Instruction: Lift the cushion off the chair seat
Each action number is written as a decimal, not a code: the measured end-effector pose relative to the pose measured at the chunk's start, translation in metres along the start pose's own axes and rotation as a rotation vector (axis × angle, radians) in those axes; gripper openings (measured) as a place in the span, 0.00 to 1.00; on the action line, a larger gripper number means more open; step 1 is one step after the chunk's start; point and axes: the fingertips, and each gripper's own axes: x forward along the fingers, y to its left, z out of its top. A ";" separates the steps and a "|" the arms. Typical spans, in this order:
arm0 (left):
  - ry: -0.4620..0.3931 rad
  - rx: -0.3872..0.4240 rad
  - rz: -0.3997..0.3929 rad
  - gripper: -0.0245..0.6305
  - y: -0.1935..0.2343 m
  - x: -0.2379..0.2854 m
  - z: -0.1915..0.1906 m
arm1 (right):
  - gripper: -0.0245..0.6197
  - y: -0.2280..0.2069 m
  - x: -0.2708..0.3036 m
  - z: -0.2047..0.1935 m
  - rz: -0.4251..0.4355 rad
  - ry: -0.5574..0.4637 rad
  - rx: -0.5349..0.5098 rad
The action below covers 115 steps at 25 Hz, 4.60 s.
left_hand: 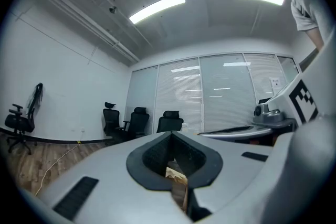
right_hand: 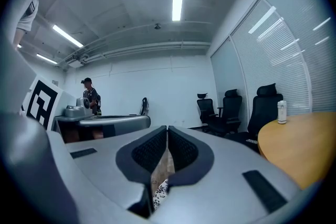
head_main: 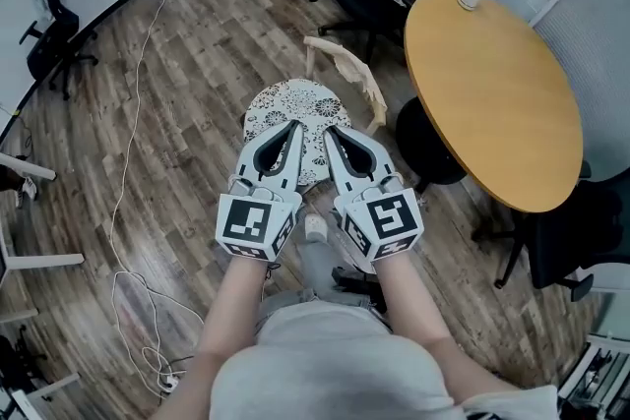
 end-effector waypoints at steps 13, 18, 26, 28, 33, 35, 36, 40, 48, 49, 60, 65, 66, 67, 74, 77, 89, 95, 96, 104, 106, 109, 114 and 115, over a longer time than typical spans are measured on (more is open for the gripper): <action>0.057 -0.030 0.068 0.04 0.055 0.098 -0.040 | 0.08 -0.076 0.085 -0.034 0.069 0.085 0.019; 0.081 -0.053 0.078 0.04 0.075 0.119 -0.059 | 0.09 -0.094 0.111 -0.047 0.055 0.106 0.027; 0.114 -0.073 0.049 0.04 0.091 0.139 -0.080 | 0.43 -0.114 0.136 -0.054 0.014 0.075 0.067; 0.123 -0.109 0.038 0.04 0.096 0.141 -0.089 | 0.47 -0.117 0.140 -0.059 0.001 0.069 0.068; 0.149 -0.159 0.026 0.04 0.111 0.148 -0.114 | 0.50 -0.122 0.158 -0.085 -0.021 0.105 0.058; 0.156 -0.158 0.015 0.04 0.116 0.153 -0.123 | 0.50 -0.125 0.166 -0.096 -0.031 0.123 0.061; 0.158 -0.157 0.009 0.04 0.118 0.155 -0.127 | 0.50 -0.127 0.170 -0.102 -0.033 0.130 0.063; 0.160 -0.159 0.002 0.04 0.124 0.164 -0.144 | 0.50 -0.128 0.182 -0.122 -0.019 0.164 0.070; 0.184 -0.185 -0.005 0.04 0.133 0.179 -0.193 | 0.50 -0.144 0.196 -0.176 -0.065 0.224 0.086; 0.186 -0.190 -0.004 0.04 0.134 0.179 -0.197 | 0.50 -0.146 0.197 -0.184 -0.070 0.236 0.094; 0.219 -0.204 -0.018 0.04 0.139 0.176 -0.259 | 0.53 -0.173 0.207 -0.296 -0.125 0.423 0.190; 0.245 -0.204 -0.043 0.04 0.135 0.175 -0.285 | 0.55 -0.189 0.215 -0.347 -0.163 0.511 0.162; 0.249 -0.206 -0.049 0.04 0.134 0.175 -0.289 | 0.55 -0.193 0.215 -0.358 -0.172 0.532 0.156; 0.254 -0.208 -0.054 0.04 0.133 0.176 -0.293 | 0.55 -0.196 0.216 -0.369 -0.180 0.556 0.152; 0.268 -0.209 -0.096 0.04 0.130 0.183 -0.313 | 0.55 -0.218 0.216 -0.439 -0.206 0.729 0.116; 0.274 -0.213 -0.101 0.04 0.132 0.186 -0.322 | 0.55 -0.223 0.220 -0.458 -0.199 0.775 0.101; 0.292 -0.223 -0.117 0.04 0.135 0.191 -0.349 | 0.55 -0.241 0.226 -0.522 -0.154 0.958 0.016; 0.297 -0.200 -0.128 0.04 0.133 0.188 -0.354 | 0.55 -0.245 0.230 -0.542 -0.101 1.026 0.016; 0.299 -0.191 -0.129 0.04 0.133 0.187 -0.354 | 0.55 -0.246 0.230 -0.545 -0.095 1.031 0.041; 0.312 -0.187 -0.126 0.04 0.129 0.184 -0.355 | 0.44 -0.242 0.232 -0.551 -0.071 1.033 0.137; 0.310 -0.192 -0.121 0.04 0.129 0.182 -0.354 | 0.41 -0.238 0.233 -0.550 -0.059 1.042 0.104; 0.312 -0.190 -0.114 0.04 0.133 0.176 -0.350 | 0.24 -0.226 0.234 -0.540 -0.053 1.054 0.021; 0.316 -0.175 -0.107 0.04 0.130 0.174 -0.345 | 0.11 -0.220 0.231 -0.532 -0.072 1.052 -0.044; 0.316 -0.174 -0.103 0.04 0.129 0.176 -0.344 | 0.11 -0.220 0.230 -0.532 -0.068 1.051 -0.033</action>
